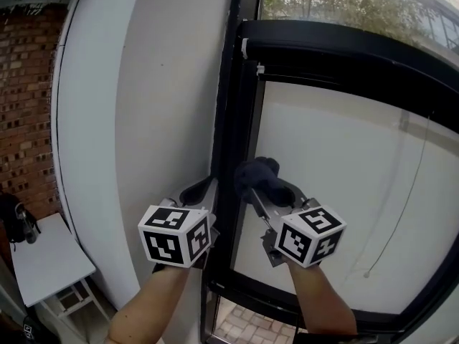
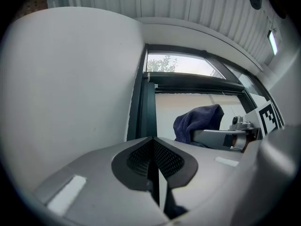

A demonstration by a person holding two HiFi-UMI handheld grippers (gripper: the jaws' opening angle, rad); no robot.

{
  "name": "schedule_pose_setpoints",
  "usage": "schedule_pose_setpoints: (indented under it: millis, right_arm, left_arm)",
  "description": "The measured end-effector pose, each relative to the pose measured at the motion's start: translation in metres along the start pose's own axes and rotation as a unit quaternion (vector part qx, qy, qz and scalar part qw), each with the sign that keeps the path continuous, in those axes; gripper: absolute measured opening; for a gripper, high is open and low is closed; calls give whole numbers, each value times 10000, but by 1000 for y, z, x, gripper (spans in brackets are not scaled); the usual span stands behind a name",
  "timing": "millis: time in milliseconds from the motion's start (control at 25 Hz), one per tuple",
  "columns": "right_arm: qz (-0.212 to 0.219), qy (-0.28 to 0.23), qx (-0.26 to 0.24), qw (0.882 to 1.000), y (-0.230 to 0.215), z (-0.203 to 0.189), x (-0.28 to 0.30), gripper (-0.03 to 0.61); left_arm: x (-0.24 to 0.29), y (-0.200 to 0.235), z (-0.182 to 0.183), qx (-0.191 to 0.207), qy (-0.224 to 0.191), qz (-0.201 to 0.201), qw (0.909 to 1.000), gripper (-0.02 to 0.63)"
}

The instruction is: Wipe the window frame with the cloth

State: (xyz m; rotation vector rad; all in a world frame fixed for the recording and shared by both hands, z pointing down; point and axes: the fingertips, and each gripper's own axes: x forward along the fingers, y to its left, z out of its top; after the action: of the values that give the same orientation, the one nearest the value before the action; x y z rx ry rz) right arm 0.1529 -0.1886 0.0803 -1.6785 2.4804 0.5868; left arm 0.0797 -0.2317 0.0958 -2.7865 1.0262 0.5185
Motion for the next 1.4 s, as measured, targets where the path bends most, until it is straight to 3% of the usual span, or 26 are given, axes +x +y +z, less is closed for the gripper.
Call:
schedule_pose_setpoints:
  millis: [200, 480, 960, 1200, 1400]
  right_arm:
    - [181, -404, -56, 9990, -18, 48, 18, 101]
    - [211, -787, -151, 9966, -36, 97, 48, 101]
    - [-602, -1351, -918, 9847, -67, 171, 87, 101]
    - [-948, -1360, -1236, 9784, -73, 201, 113, 103]
    - [-1111, -1381, -1317, 9753, -77, 214, 126, 104]
  left_arm:
    - [23, 1, 40, 152, -352, 168, 9991, -8]
    - [60, -6, 77, 209, -612, 111, 9978, -9]
    - [107, 14, 148, 601, -975, 30, 9934, -9]
    - [122, 18, 174, 817, -1087, -28, 9907, -8]
    - [127, 19, 191, 416, -1364, -260, 9894, -8]
